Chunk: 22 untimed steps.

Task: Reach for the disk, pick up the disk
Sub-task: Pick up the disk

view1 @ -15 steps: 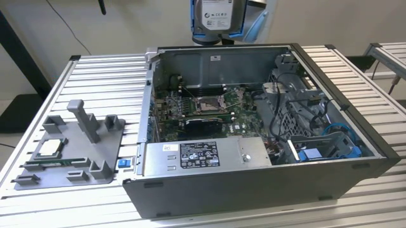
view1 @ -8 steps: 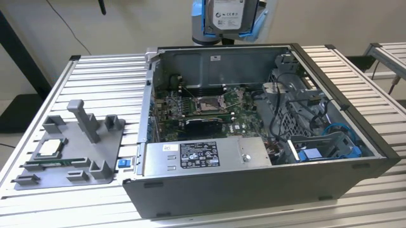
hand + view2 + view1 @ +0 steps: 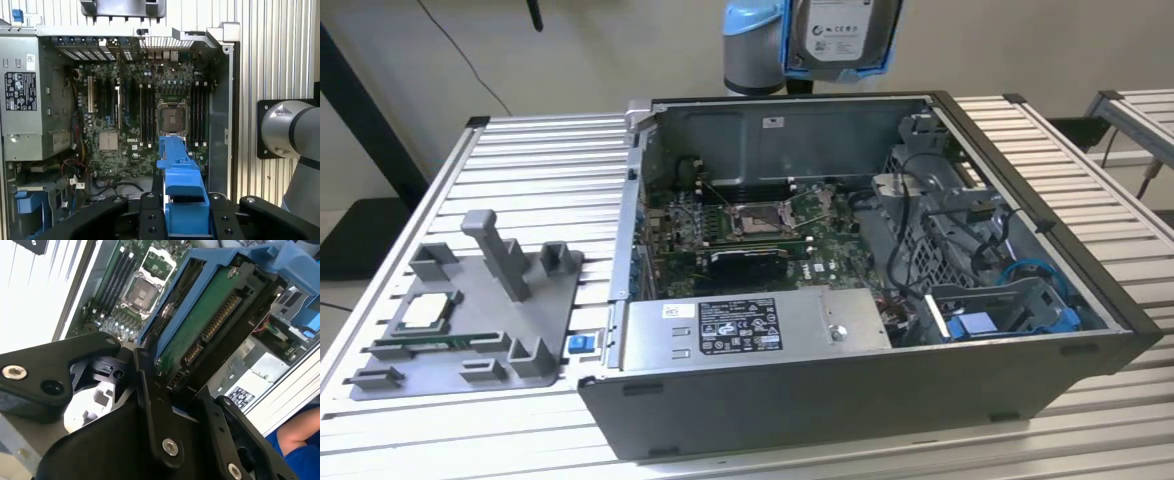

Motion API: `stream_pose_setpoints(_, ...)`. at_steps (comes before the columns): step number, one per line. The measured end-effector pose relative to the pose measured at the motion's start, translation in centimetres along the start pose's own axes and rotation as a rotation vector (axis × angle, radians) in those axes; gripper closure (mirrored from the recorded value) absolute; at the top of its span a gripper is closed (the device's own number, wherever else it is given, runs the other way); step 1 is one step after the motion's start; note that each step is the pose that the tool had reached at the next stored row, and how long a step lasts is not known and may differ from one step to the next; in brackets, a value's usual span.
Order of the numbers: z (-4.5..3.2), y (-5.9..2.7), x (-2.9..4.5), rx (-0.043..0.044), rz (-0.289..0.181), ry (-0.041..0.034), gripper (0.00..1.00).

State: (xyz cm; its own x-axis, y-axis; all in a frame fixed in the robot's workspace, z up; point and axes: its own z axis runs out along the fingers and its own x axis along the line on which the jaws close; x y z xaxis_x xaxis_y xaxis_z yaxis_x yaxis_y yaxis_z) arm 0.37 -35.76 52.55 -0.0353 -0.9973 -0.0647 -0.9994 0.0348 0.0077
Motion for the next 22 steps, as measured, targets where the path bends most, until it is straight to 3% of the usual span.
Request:
stream_pose_setpoints(17, -0.05, -7.5, -0.26, -0.0001, 0.0, 0.0, 1.0)
stream_pose_setpoints(22, -0.05, -8.8, -0.31, 0.0, 0.0, -0.0001, 1.0)
